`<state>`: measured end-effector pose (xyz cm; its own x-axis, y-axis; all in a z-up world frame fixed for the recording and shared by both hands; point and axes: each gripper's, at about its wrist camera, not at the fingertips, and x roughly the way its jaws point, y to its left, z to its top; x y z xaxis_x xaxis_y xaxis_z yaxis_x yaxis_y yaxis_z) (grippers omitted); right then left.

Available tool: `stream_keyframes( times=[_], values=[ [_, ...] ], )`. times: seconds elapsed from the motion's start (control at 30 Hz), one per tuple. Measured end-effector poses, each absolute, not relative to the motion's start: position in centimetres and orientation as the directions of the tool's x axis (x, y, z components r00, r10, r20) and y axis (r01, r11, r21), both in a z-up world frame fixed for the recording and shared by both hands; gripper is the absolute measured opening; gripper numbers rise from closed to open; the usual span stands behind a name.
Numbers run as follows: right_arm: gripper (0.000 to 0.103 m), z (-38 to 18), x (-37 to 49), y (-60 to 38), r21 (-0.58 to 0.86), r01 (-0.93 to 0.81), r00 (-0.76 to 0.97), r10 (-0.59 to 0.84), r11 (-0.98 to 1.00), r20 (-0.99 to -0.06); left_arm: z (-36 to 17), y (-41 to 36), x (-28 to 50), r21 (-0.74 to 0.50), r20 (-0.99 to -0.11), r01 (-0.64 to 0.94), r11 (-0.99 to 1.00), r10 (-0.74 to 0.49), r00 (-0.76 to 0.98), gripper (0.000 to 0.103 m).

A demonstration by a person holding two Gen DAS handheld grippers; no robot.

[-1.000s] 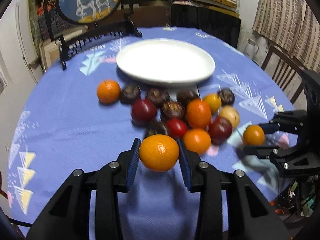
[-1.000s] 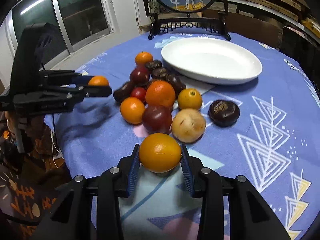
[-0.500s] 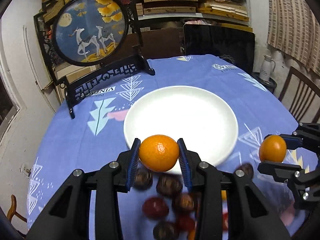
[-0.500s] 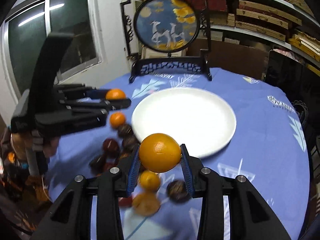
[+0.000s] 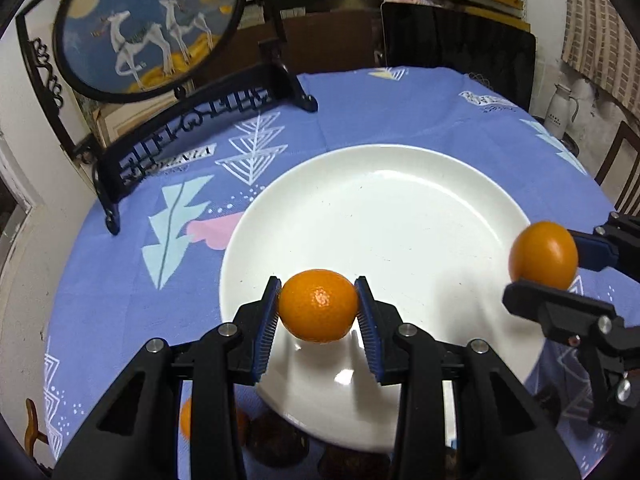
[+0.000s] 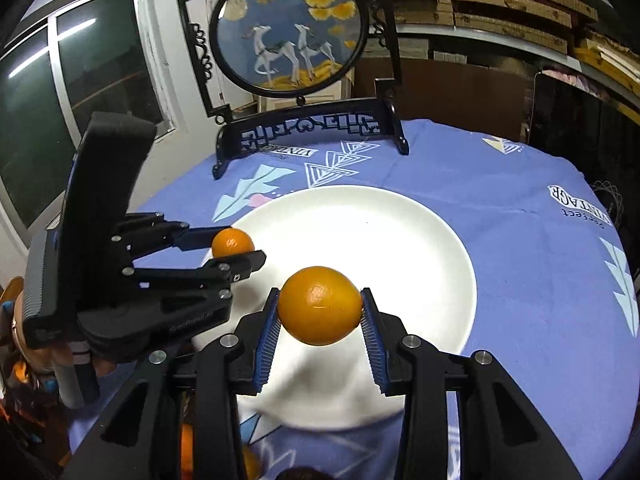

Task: Organize fruits
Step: 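Carry both oranges over the white plate and open both tools to release, then grasp the pale tan fruit with the right tool while the left grasps a dark brown fruit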

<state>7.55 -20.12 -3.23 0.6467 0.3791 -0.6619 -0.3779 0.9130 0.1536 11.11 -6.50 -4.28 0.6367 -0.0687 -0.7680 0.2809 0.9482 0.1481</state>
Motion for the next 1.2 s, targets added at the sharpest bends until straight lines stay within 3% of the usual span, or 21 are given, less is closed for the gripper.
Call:
stream_keyframes(
  times=[0.13, 0.17, 0.2, 0.23, 0.53, 0.87, 1.1, 1.17, 1.2],
  values=[
    [0.044, -4.0, 9.2, -20.2, 0.156, -0.366, 0.642, 0.37, 0.917, -0.672, -5.3, -6.6, 12.4, 0.156, -0.79, 0.277, 0.948, -0.049, 0.611, 0.037],
    [0.052, -4.0, 9.8, -20.3, 0.151, -0.36, 0.644, 0.362, 0.921, -0.674, -5.4, -6.5, 12.7, 0.152, -0.794, 0.273, 0.95, -0.047, 0.606, 0.043],
    [0.07, -4.0, 10.0, -20.5, 0.142, -0.337, 0.653, 0.34, 0.931, -0.677, -5.5, -6.3, 12.9, 0.149, -0.796, 0.262, 0.953, -0.041, 0.604, 0.049],
    [0.073, -4.0, 10.1, -20.9, 0.141, -0.311, 0.668, 0.322, 0.94, -0.671, -5.4, -6.1, 13.0, 0.146, -0.793, 0.254, 0.956, -0.041, 0.608, 0.062],
    [0.074, -4.2, 5.6, -22.1, 0.131, -0.333, 0.651, 0.328, 0.934, -0.684, -4.2, -2.8, 9.8, 0.099, -0.775, 0.24, 0.966, -0.076, 0.627, 0.074],
    [0.075, -6.1, -7.1, -19.6, -0.001, -0.548, 0.558, 0.365, 0.836, -0.746, -3.5, 1.8, 1.4, 0.105, -0.753, 0.301, 0.948, -0.122, 0.646, 0.088],
    [0.074, -8.6, -8.3, -17.6, -0.04, -0.596, 0.505, 0.336, 0.802, -0.795, -6.0, 3.6, -4.0, 0.149, -0.794, 0.405, 0.902, -0.135, 0.593, 0.088],
    [0.071, -9.4, -7.7, -17.1, -0.036, -0.592, 0.491, 0.325, 0.805, -0.808, -6.9, 3.9, -4.8, 0.154, -0.806, 0.419, 0.895, -0.132, 0.577, 0.088],
    [0.061, -9.7, -7.5, -17.0, -0.028, -0.596, 0.479, 0.327, 0.803, -0.814, -7.2, 3.9, -5.0, 0.147, -0.812, 0.424, 0.894, -0.136, 0.568, 0.088]
  ],
)
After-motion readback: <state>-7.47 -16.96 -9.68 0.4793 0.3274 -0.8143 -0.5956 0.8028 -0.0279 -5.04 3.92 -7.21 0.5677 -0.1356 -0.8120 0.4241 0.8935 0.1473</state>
